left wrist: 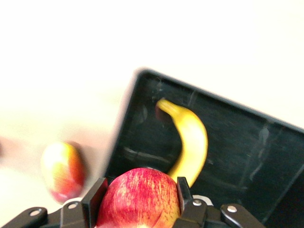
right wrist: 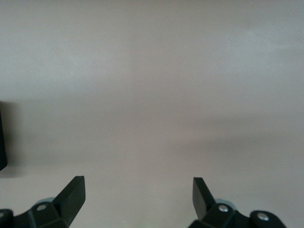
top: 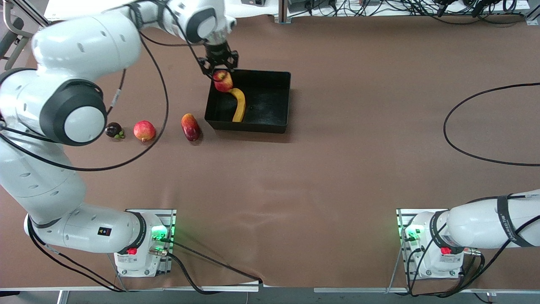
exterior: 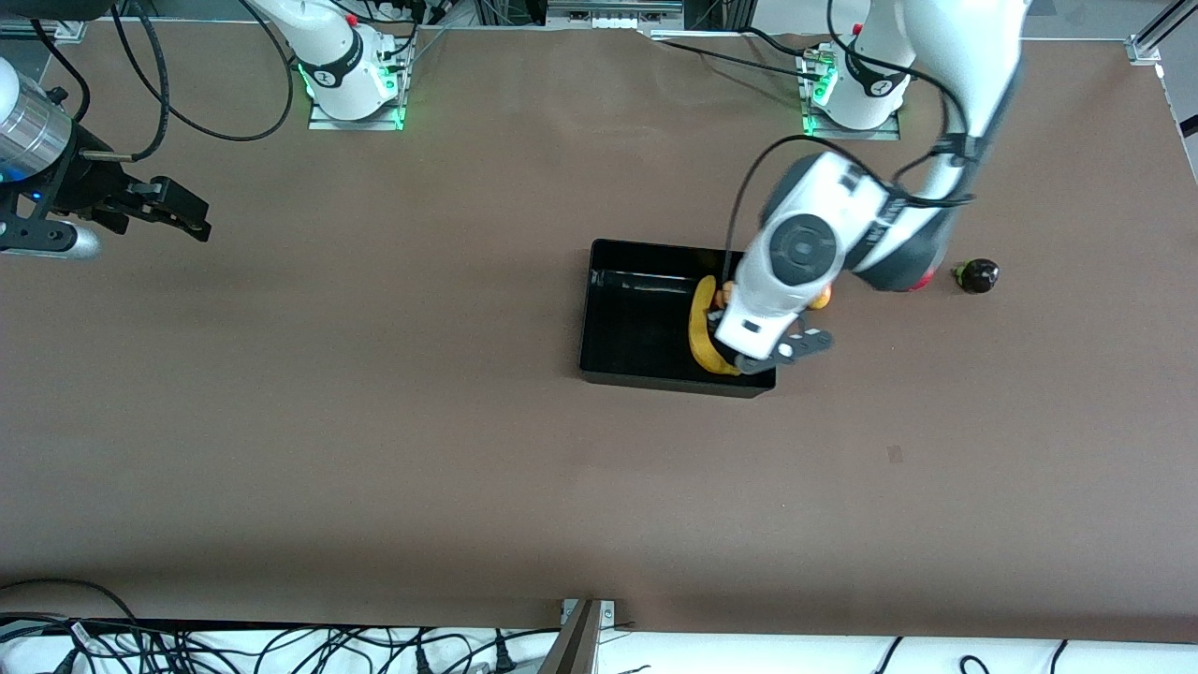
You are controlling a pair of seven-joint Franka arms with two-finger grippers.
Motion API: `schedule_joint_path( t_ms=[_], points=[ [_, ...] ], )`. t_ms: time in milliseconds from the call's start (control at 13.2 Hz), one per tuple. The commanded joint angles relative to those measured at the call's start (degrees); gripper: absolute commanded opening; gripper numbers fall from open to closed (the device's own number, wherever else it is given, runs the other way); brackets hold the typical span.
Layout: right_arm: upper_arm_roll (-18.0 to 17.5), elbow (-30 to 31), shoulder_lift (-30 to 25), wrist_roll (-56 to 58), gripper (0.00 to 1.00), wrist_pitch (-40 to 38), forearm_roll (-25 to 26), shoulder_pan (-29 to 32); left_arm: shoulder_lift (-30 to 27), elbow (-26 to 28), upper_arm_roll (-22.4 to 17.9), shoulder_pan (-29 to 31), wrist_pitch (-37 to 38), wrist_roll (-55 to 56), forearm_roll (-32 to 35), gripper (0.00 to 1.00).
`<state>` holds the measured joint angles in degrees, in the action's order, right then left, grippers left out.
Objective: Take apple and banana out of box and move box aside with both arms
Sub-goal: 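Carry the red apple out of the box with the left gripper, then lower the apple onto the table and open the left gripper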
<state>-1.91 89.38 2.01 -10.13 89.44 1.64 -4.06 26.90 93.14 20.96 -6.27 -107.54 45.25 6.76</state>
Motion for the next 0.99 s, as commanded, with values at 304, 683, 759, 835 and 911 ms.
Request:
schedule_joint_path(
  t_ms=[304, 683, 759, 835, 911],
  points=[
    [-0.29, -1.05, 0.18, -0.07, 1.0, -0.4, 0.82, -0.16, 3.41, -1.56, 0.49, 15.83, -1.86, -26.4, 1.4, 0.0],
    [-0.29, -1.05, 0.18, -0.07, 1.0, -0.4, 0.82, -0.16, 10.61, -0.77, -3.12, 19.01, -15.65, -34.43, 6.32, 0.0],
    [-0.29, -1.05, 0.18, -0.07, 1.0, -0.4, 0.74, -0.16, 12.19, -0.59, -3.3, 19.1, -17.94, -34.43, 7.64, 0.0],
    [-0.29, -1.05, 0.18, -0.07, 1.0, -0.4, 0.82, -0.16, 13.6, -0.42, -3.3, 19.19, -19.71, -34.43, 9.04, 0.0],
    [-0.29, -1.05, 0.18, -0.07, 1.0, -0.4, 0.82, -0.16, 14.92, -0.5, -3.38, 19.62, -21.38, -34.43, 9.93, 0.0]
  ],
)
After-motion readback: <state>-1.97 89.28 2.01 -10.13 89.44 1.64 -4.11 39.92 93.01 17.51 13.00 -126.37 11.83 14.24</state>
